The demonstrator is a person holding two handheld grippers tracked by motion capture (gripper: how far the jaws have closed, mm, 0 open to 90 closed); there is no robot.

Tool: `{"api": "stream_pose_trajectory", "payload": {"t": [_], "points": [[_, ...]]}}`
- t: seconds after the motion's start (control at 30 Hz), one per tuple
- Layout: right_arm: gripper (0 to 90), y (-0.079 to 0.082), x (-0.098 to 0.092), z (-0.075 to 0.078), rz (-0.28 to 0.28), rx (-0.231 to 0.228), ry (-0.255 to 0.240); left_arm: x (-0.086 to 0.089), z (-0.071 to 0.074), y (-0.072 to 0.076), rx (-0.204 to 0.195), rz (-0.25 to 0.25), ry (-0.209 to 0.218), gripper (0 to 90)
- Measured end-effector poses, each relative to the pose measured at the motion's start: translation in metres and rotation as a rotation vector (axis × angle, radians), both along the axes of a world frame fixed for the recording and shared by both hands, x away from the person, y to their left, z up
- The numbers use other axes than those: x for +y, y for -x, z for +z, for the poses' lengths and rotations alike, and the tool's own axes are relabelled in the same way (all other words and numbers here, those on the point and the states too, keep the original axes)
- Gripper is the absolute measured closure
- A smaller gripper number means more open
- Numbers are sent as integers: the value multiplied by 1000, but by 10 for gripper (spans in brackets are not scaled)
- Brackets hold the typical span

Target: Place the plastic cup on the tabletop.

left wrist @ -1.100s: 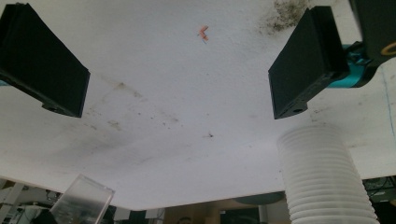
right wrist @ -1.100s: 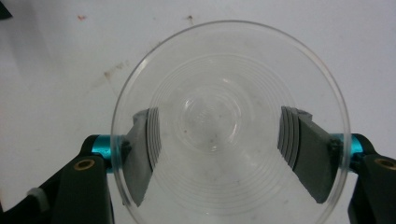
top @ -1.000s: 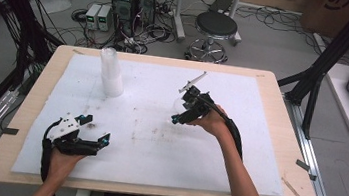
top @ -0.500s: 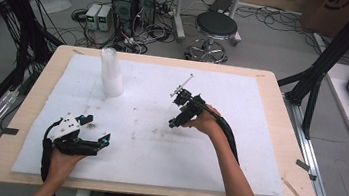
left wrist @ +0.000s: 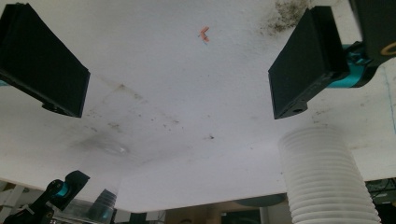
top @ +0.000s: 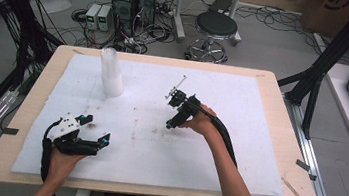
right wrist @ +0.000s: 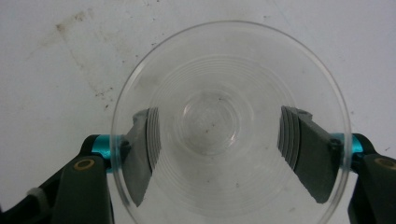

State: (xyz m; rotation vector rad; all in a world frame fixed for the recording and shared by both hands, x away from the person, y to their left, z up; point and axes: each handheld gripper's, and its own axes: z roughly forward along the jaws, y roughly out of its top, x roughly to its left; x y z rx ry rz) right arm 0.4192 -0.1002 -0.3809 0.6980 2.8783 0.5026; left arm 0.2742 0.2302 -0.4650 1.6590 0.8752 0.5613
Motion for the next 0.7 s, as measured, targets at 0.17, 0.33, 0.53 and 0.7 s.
{"api": "stream_pose_trajectory", "payload": {"t": [0.17, 0.33, 0.53, 0.7], "points": [[301, 0, 0, 0, 4, -8, 1, 0, 0, 0, -1, 0, 1, 52], [245, 1, 1, -5, 20, -18, -12, 0, 0, 0, -2, 2, 3, 53], [148, 2, -2, -17, 2, -27, -40, 0, 0, 0, 0, 0, 5, 53], [148, 3, -6, -18, -1, -30, -69, 0, 0, 0, 0, 0, 5, 53]]}}
